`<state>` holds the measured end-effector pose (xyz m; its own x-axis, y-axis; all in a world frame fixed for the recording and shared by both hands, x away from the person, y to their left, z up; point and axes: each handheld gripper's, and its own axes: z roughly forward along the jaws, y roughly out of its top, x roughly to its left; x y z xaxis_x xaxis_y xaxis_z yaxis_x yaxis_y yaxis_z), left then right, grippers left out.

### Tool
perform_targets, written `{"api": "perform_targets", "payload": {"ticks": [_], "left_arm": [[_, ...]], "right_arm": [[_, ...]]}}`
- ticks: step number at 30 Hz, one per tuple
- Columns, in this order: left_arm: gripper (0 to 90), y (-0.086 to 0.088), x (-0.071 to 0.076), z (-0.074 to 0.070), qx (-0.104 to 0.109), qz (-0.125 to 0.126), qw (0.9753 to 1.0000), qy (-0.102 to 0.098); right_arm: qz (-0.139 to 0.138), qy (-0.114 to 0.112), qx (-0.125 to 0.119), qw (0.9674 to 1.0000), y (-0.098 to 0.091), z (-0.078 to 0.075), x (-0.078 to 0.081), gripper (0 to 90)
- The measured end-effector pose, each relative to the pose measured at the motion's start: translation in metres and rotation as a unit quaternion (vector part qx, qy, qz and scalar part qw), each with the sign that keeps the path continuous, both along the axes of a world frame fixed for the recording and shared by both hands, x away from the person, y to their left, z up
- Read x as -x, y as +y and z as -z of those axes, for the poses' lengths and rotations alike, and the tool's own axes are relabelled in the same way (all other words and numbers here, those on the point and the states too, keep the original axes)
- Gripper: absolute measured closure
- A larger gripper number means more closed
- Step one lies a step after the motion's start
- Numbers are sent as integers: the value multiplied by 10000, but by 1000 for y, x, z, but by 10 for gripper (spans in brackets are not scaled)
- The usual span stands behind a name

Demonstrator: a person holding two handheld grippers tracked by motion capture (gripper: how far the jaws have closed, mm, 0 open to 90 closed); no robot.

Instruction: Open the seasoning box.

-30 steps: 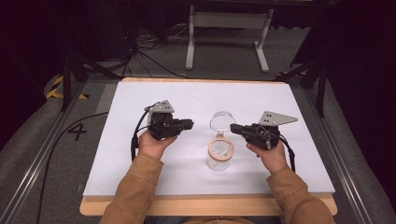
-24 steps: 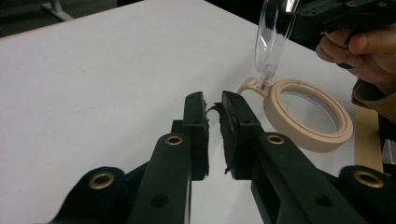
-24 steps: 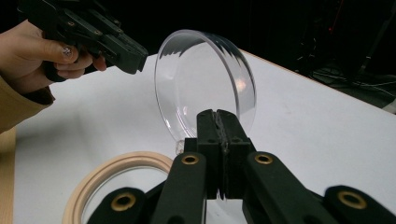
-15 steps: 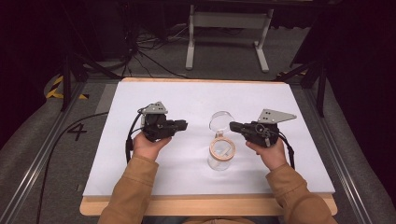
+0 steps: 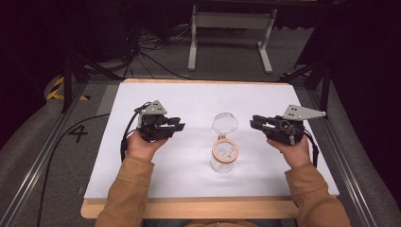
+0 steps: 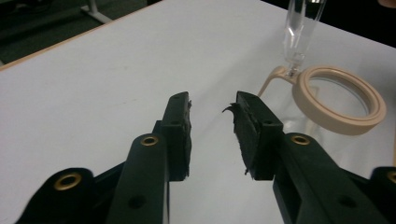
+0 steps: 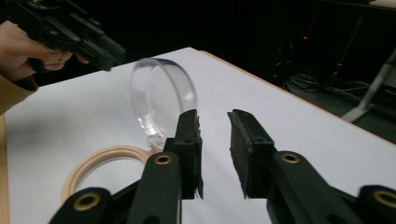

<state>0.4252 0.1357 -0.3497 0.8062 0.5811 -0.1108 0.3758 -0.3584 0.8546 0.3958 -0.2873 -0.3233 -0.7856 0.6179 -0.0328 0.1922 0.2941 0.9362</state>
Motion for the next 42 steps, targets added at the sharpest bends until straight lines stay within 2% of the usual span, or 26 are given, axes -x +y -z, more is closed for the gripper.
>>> {"api": "perform_targets", "payload": {"ticks": [3, 5, 6, 7, 9, 11, 12, 13, 14, 15, 16, 17, 20, 21, 23, 24, 27, 28, 29, 30, 34, 37, 39, 42], "left_arm": [[623, 8, -1, 0, 50, -119, 9999, 42], [577, 12, -2, 0, -94, -226, 9997, 54], [571, 12, -2, 0, -94, -226, 9997, 54], [571, 14, -3, 1, -203, -289, 9994, 52], [545, 18, -7, 4, -326, -409, 9986, 47], [534, 20, -9, 8, -346, -518, 9979, 179], [527, 22, -12, 10, -392, -546, 9976, 134], [519, 22, -12, 10, -392, -546, 9976, 134], [519, 22, -13, 12, -388, -604, 9972, 226], [507, 23, -15, 16, -463, -640, 9965, 256], [501, 24, -16, 17, -518, -655, 9961, 280], [482, 25, -19, 23, -521, -724, 9955, 320], [469, 26, -24, 30, -555, -791, 9942, 467], [454, 26, -24, 30, -555, -791, 9942, 467], [447, 25, -27, 35, -672, -827, 9929, 521], [447, 25, -29, 38, -758, -803, 9925, 533], [448, 24, -31, 44, -786, -821, 9918, 585], [448, 24, -31, 44, -786, -821, 9918, 585], [448, 23, -32, 48, -878, -811, 9910, 611], [447, 23, -32, 48, -878, -811, 9910, 611], [447, 19, -35, 59, -1073, -732, 9891, 701], [446, 16, -36, 63, -1257, -614, 9871, 782], [444, 15, -37, 65, -1278, -559, 9871, 780], [441, 13, -37, 66, -1290, -540, 9868, 820]], "right_arm": [[243, -32, 53, 9997, -15, -2, -2, 699], [482, 90, 137, 9987, -29, -1, -6, 680], [482, 90, 137, 9987, -29, -1, -6, 680], [543, 144, 162, 9983, -34, 0, -8, 670], [775, 244, 259, 9964, -45, 3, -11, 651], [907, 312, 383, 9947, -54, 7, -15, 639], [986, 326, 450, 9936, -59, 10, -16, 632], [986, 326, 450, 9936, -59, 10, -16, 632], [1028, 374, 454, 9930, -62, 12, -18, 620], [1057, 451, 480, 9922, -65, 15, -19, 610], [1116, 551, 520, 9909, -69, 18, -22, 600], [1244, 632, 639, 9882, -73, 24, -25, 587], [1361, 743, 751, 9850, -79, 33, -29, 574], [1361, 743, 751, 9850, -79, 33, -29, 574], [1450, 894, 759, 9825, -85, 41, -33, 563], [1545, 1010, 771, 9798, -88, 47, -36, 553], [1677, 1167, 899, 9748, -93, 59, -41, 543], [1677, 1167, 899, 9748, -93, 59, -41, 543], [1734, 1329, 962, 9711, -94, 67, -44, 532], [1734, 1329, 962, 9711, -94, 67, -44, 532], [1759, 1524, 1060, 9667, -95, 81, -50, 531], [1695, 1692, 1098, 9647, -94, 87, -52, 527], [1647, 1784, 1166, 9631, -92, 90, -53, 521], [1621, 1793, 1199, 9629, -91, 92, -54, 516]]}}
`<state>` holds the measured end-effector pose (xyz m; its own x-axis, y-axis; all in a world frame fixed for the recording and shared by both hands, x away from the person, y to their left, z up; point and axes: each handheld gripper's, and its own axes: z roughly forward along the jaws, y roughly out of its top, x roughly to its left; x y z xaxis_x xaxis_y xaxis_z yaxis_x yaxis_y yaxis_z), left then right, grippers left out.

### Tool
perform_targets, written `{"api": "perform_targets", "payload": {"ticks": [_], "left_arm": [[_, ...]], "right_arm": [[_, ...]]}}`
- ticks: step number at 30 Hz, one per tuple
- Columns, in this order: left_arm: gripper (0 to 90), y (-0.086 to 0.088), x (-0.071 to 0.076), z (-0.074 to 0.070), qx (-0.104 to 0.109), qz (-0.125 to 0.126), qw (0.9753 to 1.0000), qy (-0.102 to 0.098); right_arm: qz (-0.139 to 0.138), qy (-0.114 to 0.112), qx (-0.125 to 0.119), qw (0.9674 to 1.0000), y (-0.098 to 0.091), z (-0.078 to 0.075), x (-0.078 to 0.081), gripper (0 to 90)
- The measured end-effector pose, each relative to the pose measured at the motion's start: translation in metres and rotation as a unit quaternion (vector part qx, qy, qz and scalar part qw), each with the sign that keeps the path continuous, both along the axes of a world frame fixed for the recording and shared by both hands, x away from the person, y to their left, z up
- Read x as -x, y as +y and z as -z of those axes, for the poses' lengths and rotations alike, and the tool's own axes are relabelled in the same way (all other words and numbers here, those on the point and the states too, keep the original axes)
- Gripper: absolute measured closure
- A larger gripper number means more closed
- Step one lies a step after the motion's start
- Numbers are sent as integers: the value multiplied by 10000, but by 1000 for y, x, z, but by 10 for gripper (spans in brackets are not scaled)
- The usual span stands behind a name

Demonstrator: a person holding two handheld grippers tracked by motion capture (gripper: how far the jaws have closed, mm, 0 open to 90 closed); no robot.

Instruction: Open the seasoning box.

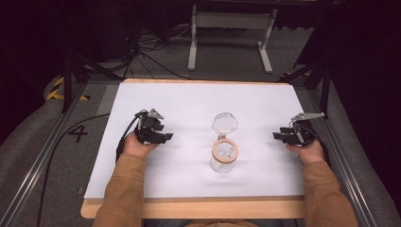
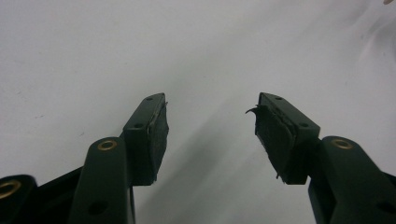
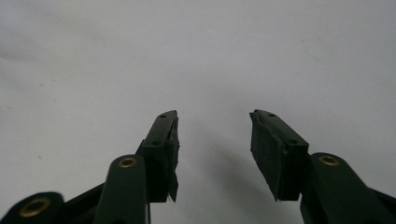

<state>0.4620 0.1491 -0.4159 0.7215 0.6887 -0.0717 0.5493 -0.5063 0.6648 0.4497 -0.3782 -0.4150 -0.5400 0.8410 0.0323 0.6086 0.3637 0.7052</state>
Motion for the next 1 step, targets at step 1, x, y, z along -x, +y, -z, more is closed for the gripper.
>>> {"api": "perform_targets", "payload": {"ticks": [1], "left_arm": [[439, 0, 0, 0, -8, 3, 10000, -4]], "right_arm": [[0, -15, -17, 10000, 0, 0, 0, 513]]}}
